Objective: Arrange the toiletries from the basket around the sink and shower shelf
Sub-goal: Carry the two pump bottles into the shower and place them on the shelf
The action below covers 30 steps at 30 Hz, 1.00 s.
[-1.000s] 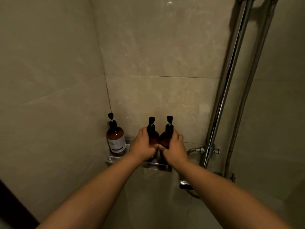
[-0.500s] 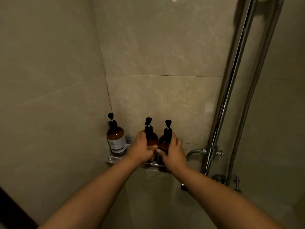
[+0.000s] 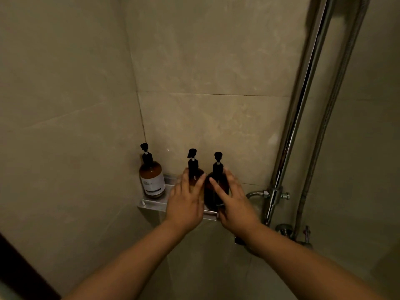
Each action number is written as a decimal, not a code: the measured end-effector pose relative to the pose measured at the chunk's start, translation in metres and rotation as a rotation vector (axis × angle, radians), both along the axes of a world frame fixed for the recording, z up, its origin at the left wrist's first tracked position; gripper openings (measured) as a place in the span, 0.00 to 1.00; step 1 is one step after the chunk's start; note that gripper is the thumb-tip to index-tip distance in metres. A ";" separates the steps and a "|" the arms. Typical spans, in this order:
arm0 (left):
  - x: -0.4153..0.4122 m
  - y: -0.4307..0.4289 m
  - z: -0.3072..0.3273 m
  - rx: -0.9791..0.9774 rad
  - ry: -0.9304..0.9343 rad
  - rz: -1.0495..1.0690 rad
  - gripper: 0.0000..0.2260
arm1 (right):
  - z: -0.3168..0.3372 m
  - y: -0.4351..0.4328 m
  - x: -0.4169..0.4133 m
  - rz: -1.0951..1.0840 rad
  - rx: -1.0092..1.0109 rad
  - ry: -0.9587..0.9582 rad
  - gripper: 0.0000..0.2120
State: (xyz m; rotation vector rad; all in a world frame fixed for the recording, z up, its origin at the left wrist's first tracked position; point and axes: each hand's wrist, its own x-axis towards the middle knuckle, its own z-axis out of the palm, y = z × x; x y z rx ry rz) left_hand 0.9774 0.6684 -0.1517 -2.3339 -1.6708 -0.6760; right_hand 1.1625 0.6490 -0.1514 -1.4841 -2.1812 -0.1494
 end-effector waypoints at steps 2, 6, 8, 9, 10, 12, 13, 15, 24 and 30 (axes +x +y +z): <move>0.006 0.003 0.007 -0.060 0.067 0.044 0.36 | 0.003 0.000 0.000 -0.014 -0.037 0.031 0.52; 0.009 0.008 0.014 -0.089 0.147 0.092 0.40 | 0.003 0.003 -0.011 -0.036 -0.061 0.085 0.52; 0.001 0.010 0.014 -0.065 0.198 0.076 0.42 | 0.001 0.005 -0.017 -0.066 -0.078 0.063 0.55; -0.005 0.012 0.014 -0.049 0.234 0.066 0.42 | 0.000 0.006 -0.020 -0.077 -0.083 0.050 0.56; -0.011 0.013 0.015 -0.037 0.273 0.057 0.44 | 0.000 0.008 -0.022 -0.086 -0.086 0.037 0.57; -0.022 0.016 0.016 -0.026 0.326 0.047 0.45 | 0.001 0.013 -0.025 -0.092 -0.090 0.009 0.57; -0.027 0.017 0.017 -0.026 0.338 0.051 0.46 | 0.002 0.016 -0.028 -0.089 -0.091 -0.002 0.56; -0.034 0.019 0.018 -0.031 0.354 0.075 0.46 | 0.004 0.023 -0.034 -0.077 -0.078 -0.019 0.53; -0.066 0.034 0.026 -0.117 0.404 0.171 0.48 | 0.004 0.049 -0.072 -0.048 -0.046 -0.022 0.50; -0.073 0.038 0.025 -0.127 0.391 0.167 0.49 | -0.005 0.053 -0.081 -0.077 -0.007 0.000 0.55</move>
